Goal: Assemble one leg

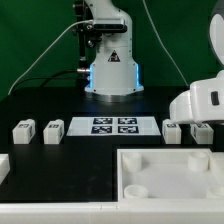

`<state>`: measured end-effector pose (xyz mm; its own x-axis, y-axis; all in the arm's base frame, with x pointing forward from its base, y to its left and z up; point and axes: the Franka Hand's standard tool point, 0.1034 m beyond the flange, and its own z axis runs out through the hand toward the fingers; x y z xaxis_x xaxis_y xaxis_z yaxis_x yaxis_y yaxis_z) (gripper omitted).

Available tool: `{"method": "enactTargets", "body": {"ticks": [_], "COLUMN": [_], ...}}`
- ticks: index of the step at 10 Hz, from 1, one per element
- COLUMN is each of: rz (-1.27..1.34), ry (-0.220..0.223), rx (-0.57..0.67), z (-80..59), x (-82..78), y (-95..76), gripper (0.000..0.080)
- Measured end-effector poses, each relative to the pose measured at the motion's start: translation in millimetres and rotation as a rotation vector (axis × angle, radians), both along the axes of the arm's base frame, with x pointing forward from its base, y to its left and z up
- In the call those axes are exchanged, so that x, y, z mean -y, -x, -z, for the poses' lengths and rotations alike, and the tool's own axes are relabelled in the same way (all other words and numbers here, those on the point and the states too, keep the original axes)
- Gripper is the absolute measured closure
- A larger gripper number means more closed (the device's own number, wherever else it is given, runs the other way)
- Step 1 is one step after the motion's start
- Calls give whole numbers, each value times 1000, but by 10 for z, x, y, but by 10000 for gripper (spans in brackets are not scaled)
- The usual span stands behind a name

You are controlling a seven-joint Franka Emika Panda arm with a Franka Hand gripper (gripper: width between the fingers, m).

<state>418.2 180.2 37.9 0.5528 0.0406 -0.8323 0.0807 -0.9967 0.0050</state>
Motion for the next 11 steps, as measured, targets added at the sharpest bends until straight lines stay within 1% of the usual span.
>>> {"method": "enactTargets", "body": {"ticks": [1, 2, 3, 6, 8, 11], "rz": [-5, -8, -13, -13, -13, -13], "ry": [6, 14, 16, 15, 16, 18], "rx": [-17, -29, -36, -29, -35, -40], "z": [74, 119, 146, 245, 278, 290], "x": [7, 6, -1, 4, 7, 13], "y": [127, 218, 260, 334, 360, 377], "gripper": [150, 150, 150, 150, 150, 150]}}
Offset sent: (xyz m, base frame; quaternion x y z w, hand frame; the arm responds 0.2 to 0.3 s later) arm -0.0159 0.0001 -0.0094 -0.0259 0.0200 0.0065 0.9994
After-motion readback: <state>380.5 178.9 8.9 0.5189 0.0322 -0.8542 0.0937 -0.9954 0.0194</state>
